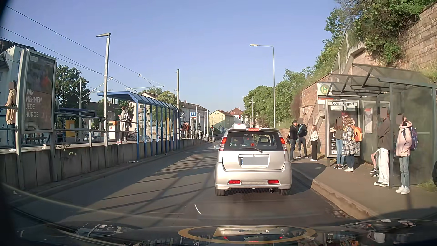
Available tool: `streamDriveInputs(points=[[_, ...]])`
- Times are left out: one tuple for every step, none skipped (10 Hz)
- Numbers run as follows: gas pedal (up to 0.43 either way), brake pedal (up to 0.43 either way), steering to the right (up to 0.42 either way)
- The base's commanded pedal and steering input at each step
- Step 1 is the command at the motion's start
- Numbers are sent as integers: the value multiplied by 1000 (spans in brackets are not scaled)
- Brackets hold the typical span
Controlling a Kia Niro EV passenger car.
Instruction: Follow the waypoints while adhering to traffic rules and regulations
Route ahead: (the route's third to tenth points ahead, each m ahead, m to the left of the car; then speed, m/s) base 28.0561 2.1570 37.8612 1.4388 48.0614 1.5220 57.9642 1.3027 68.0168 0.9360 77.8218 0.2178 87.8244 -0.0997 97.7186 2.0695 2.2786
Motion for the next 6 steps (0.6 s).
streamDriveInputs(points=[[0,207,-4],[0,201,-4],[0,195,-4],[0,195,-4],[0,195,-4],[0,195,-4]])
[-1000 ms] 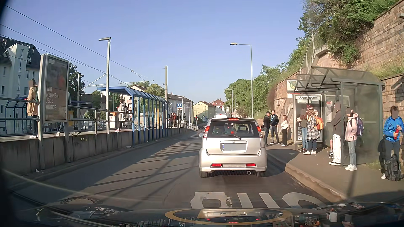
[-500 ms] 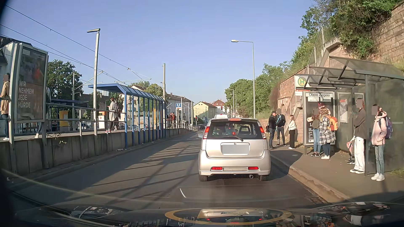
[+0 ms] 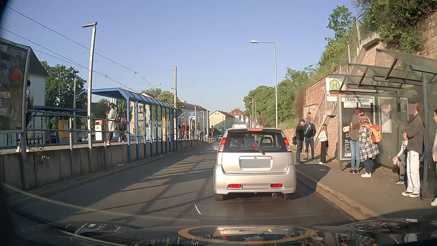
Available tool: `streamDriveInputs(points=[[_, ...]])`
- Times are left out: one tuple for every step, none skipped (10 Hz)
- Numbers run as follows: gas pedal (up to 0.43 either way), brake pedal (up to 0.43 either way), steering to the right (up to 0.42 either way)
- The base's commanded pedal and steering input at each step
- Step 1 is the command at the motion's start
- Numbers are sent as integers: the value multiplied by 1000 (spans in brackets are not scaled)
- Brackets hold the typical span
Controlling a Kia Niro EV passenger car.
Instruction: Follow the waypoints while adhering to traffic rules and regulations
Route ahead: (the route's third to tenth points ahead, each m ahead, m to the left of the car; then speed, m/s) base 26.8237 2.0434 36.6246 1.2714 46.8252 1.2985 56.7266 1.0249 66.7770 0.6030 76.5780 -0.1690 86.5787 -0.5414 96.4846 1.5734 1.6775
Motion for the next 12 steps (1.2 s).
streamDriveInputs(points=[[0,201,-4],[0,201,-4],[0,189,-4],[0,165,-4],[0,159,-4],[0,140,-4],[0,122,-4],[0,122,-4],[0,116,-4],[0,104,-4],[0,104,-4],[0,104,-4]])
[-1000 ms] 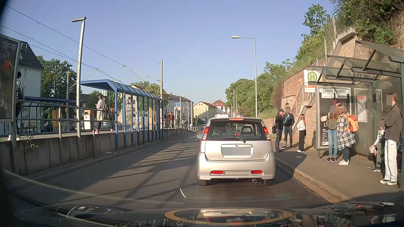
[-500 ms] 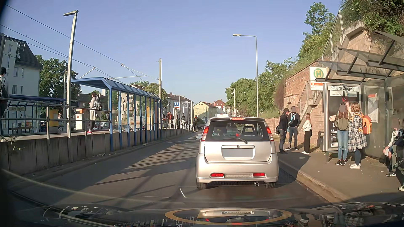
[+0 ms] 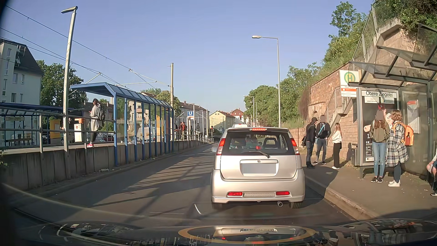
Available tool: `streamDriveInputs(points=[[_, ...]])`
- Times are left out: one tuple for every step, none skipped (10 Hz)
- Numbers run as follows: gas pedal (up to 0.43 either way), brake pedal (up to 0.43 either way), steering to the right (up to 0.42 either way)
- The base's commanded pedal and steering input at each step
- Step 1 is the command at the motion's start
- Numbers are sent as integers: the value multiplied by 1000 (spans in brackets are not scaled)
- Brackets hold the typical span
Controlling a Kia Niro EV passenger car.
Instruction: Follow the waypoints while adhering to traffic rules and regulations
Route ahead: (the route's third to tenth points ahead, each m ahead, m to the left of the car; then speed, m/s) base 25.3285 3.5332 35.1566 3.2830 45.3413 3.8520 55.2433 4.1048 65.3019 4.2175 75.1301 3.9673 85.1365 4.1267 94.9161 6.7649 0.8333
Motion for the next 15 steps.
streamDriveInputs(points=[[0,104,-4],[0,104,-4],[0,110,-4],[0,104,-4],[0,104,-4],[0,104,-4],[0,104,-4],[0,110,-4],[0,116,-4],[0,122,-4],[0,122,-4],[0,122,-4],[0,122,-4],[0,122,-4],[0,122,-4]])
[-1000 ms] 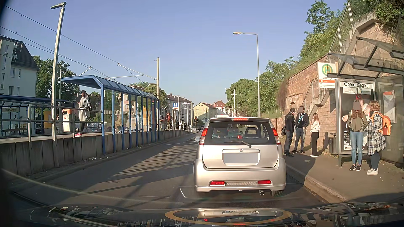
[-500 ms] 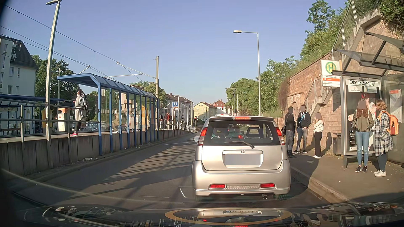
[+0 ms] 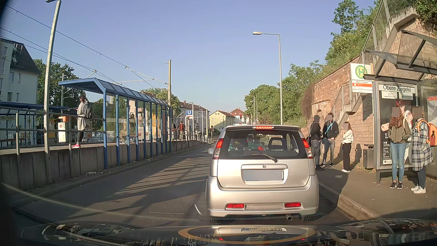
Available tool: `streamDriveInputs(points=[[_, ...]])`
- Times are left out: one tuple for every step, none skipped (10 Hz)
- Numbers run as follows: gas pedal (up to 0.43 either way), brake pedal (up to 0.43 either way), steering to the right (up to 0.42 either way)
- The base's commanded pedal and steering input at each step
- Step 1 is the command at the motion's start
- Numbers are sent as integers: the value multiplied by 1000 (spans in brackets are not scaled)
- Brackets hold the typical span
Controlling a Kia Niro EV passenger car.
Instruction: Follow the waypoints while adhering to traffic rules and regulations
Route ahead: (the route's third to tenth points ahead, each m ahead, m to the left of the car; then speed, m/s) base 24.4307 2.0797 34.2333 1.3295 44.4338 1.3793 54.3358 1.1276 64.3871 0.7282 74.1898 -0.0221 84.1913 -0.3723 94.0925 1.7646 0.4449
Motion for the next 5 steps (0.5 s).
streamDriveInputs(points=[[0,128,-4],[0,134,-4],[0,140,-4],[0,146,-4],[0,152,-4]])
